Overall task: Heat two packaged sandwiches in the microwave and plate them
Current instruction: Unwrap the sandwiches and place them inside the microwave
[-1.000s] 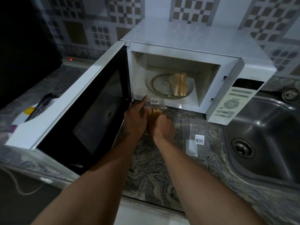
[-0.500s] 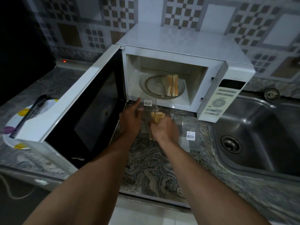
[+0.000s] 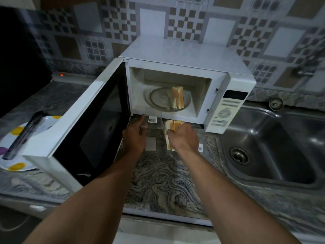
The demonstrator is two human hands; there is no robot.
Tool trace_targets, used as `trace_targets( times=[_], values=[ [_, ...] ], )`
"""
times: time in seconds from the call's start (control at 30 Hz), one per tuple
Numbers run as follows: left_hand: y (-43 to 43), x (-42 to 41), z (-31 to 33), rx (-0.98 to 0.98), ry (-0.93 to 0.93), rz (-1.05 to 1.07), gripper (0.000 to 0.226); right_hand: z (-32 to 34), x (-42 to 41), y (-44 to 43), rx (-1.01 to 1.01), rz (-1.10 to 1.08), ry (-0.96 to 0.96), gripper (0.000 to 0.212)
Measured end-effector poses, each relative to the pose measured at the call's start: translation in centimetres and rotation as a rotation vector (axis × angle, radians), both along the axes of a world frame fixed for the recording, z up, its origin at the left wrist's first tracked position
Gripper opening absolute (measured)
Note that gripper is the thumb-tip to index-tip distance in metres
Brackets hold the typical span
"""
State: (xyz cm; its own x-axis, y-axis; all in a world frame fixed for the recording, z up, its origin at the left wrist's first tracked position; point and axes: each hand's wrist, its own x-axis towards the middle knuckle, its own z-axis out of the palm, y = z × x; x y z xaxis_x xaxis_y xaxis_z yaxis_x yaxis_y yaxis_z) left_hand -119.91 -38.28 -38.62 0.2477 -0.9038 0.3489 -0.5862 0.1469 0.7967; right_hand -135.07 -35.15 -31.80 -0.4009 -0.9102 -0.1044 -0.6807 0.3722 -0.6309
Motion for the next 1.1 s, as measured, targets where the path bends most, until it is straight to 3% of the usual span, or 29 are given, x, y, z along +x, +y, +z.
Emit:
trace_targets(
  times=[0.13,0.3,0.5,0.67,0.87,1.0,1.1],
  values=[
    [1.0,0.0,-0.8,0.033,-0.056,-0.026,0.05,1.3,-0.8,-0.6,-0.011,-0.013,0.027,0.041],
    [2.9,-0.3,-0.6,-0.015,-0.045,-0.011,0.039,2.6,-1.8,-1.5,-0.054,-0.025,0.055,0.042],
    [4.2,-0.7,-0.5,0.094,-0.057,-0.029,0.061,3.2,-1.4,-2.8,-0.116,-0.002,0.057,0.044],
    [2.6,0.2,-1.2,0.136,-0.092,0.032,0.039,3.3,-1.3,-5.1,-0.168,0.042,0.029,0.043],
    [-0.2,0.3,-1.6,0.167,-0.127,-0.039,0.045,3.0,-1.0,-9.4,-0.218,0.103,-0.048,0.041],
    [-2.1,0.9,-3.5,0.198,-0.21,0.018,0.015,2.5,-0.3,-12.5,-0.207,0.152,-0.018,0.036],
    [-3.8,0.7,-4.4,0.195,-0.29,-0.014,0.045,1.8,0.2,-14.6,-0.26,0.145,-0.018,0.038]
  ],
)
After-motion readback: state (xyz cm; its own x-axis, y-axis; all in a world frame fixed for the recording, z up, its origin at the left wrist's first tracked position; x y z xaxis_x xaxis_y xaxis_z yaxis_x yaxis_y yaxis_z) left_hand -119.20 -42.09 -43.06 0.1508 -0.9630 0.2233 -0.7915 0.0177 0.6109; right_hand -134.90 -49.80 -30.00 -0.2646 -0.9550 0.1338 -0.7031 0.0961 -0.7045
